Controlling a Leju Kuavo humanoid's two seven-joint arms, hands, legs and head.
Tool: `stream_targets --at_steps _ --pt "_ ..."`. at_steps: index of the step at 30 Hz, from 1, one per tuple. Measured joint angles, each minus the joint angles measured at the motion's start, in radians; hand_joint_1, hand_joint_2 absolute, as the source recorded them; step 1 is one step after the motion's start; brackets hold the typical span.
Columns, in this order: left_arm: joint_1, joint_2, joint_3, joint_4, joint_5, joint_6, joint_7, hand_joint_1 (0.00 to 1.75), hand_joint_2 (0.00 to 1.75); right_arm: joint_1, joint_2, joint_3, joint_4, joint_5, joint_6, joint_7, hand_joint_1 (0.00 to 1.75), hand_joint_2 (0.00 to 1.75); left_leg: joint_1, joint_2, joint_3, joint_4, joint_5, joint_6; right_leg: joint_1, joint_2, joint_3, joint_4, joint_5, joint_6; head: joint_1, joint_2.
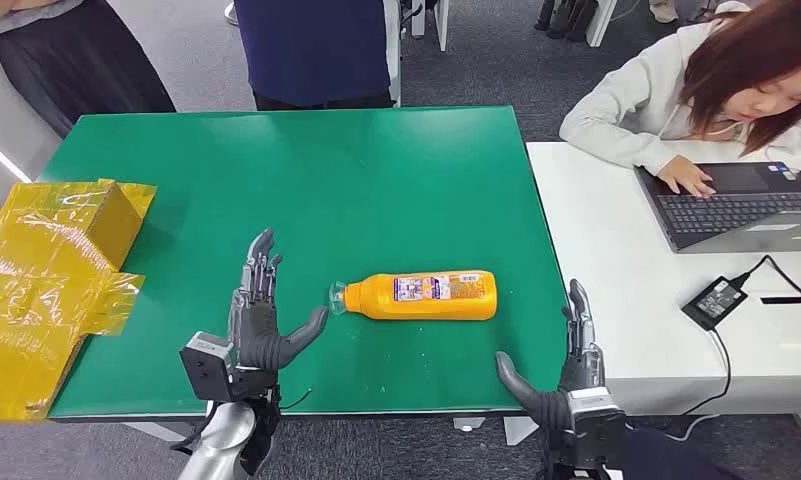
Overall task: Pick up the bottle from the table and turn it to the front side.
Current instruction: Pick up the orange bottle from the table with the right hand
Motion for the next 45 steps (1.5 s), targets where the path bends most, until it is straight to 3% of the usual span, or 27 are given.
stream_targets --at_steps 15,27,34,41,45 --pt "0.003 -0.001 0.000 -0.002 0.000 -0.010 0.001 0.00 1.75 -0.010 0.000 -0.002 0.005 0.038 0.021 0.003 0.00 1.75 0.000 0.000 0.000 0.000 0.000 0.000 0.000 0.000 0.000 0.000 0.000 0.000 0.000 0.000" --pt "0.002 -0.006 0.000 -0.001 0.008 -0.032 -0.021 0.00 1.75 -0.126 -0.001 -0.016 0.081 0.158 0.083 0.066 0.00 1.75 0.000 0.000 0.000 0.000 0.000 0.000 0.000 0.000 0.000 0.000 0.000 0.000 0.000 0.000" --pt "-0.006 -0.006 0.000 0.006 0.017 -0.050 -0.039 0.00 1.75 -0.287 -0.019 -0.015 0.227 0.264 0.164 0.157 0.00 1.75 0.000 0.000 0.000 0.000 0.001 0.000 0.000 0.001 0.000 0.000 0.001 0.000 0.000 0.000" --pt "-0.045 -0.011 -0.003 0.028 0.026 -0.068 -0.041 0.00 1.75 -0.552 -0.036 0.050 0.497 0.429 0.380 0.278 0.00 1.75 0.000 0.001 0.001 0.001 0.002 0.000 0.000 0.001 0.000 0.000 0.003 0.001 0.000 0.000" --pt "-0.052 -0.011 -0.008 0.032 0.026 -0.072 -0.041 0.00 1.75 -0.653 -0.040 0.105 0.623 0.487 0.451 0.305 0.00 1.75 0.000 0.000 0.001 0.001 0.002 0.001 0.000 0.000 0.000 0.001 0.003 0.001 0.000 0.000"
